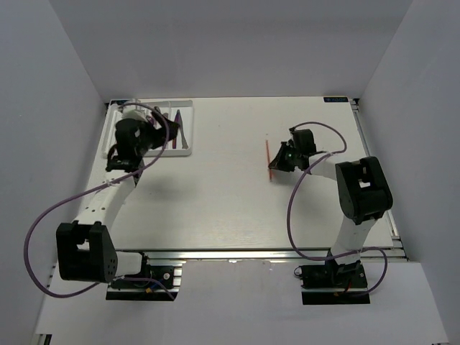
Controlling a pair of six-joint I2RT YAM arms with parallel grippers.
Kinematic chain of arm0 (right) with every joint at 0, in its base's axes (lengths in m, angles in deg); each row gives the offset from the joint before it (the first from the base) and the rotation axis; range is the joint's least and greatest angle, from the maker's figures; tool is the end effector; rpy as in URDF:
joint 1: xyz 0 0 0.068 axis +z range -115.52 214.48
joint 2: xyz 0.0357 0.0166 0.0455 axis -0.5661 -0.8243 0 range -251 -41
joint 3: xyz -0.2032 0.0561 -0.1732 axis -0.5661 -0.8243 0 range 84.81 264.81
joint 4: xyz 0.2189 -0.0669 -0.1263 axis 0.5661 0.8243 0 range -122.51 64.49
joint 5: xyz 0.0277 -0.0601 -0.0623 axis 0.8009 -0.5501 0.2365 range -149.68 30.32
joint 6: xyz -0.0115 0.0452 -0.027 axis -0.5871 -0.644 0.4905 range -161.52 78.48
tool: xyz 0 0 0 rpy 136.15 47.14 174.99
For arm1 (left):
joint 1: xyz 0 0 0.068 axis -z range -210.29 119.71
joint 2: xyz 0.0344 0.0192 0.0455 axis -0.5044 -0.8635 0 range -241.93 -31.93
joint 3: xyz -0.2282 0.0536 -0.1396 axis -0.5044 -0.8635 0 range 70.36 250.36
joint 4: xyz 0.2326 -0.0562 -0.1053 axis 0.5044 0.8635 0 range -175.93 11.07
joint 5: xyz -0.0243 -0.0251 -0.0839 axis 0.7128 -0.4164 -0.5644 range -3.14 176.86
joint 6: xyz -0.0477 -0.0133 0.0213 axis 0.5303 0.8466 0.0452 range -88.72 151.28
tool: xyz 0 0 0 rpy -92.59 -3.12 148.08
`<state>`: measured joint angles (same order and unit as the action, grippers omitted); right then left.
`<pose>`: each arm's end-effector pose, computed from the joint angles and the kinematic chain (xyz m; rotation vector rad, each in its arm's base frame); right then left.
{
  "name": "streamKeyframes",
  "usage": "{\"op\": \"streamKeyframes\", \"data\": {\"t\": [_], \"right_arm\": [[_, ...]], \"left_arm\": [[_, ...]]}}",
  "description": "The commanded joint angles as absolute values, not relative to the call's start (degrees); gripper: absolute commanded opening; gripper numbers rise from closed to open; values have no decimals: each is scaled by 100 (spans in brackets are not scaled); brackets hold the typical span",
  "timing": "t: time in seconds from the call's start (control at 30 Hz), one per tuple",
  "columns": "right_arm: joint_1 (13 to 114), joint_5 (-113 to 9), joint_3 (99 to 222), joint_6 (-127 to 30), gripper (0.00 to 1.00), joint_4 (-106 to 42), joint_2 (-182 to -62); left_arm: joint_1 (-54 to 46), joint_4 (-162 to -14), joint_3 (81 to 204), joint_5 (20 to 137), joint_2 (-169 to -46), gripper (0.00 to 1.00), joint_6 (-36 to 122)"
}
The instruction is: Sort the eating utensils into containers
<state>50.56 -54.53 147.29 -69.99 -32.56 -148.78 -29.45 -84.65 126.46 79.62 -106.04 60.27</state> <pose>0.3764 0.1119 0.1553 0.2157 2.3998 0.4761 0.3023 -0.0090 0.3126 -0.3855 1.8940 -0.4708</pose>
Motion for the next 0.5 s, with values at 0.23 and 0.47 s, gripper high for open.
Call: {"op": "streamKeyframes", "data": {"t": [0.23, 0.47], "right_arm": [[5759, -941, 13262, -10372, 0, -9602, -14066], [6391, -879, 13657, -11078, 0, -10397, -14181]], "left_arm": [[-1114, -11425, 11799, 6102, -11314, 98, 7691], [-1016, -11335, 11861, 6340, -11446, 94, 7636]]}}
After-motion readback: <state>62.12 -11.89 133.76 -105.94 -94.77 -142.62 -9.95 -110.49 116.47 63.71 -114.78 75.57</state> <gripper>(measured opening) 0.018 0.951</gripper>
